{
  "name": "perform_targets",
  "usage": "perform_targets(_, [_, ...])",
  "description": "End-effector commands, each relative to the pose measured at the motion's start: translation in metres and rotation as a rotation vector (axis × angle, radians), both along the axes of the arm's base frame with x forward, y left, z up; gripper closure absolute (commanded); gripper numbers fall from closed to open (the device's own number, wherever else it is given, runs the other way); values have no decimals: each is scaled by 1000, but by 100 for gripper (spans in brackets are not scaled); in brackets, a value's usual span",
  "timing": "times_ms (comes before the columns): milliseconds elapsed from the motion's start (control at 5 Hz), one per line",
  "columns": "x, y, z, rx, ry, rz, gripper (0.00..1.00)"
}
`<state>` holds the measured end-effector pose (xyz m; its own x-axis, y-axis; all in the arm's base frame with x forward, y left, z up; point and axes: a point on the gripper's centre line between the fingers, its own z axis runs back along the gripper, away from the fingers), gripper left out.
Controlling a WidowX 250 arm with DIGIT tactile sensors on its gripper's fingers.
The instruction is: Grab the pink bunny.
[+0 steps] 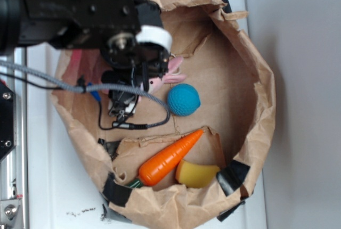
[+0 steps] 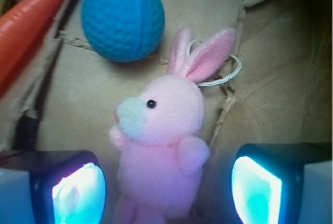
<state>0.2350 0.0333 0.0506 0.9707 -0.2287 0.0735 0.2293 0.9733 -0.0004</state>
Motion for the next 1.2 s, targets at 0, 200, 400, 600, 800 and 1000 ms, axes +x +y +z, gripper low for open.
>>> perform_targets(0, [8, -1, -27, 85, -59, -7, 0])
perform_targets(200, [9, -2, -29, 107, -73, 6, 0])
perform_targets(400, [17, -4, -24, 91, -61, 29, 100])
perform_targets(600, [29, -6, -16, 71, -55, 35, 100])
perform_targets(800, [29, -9, 16, 10, -53, 54, 100])
perform_targets(1000, [20, -11, 50, -52, -25, 45, 100])
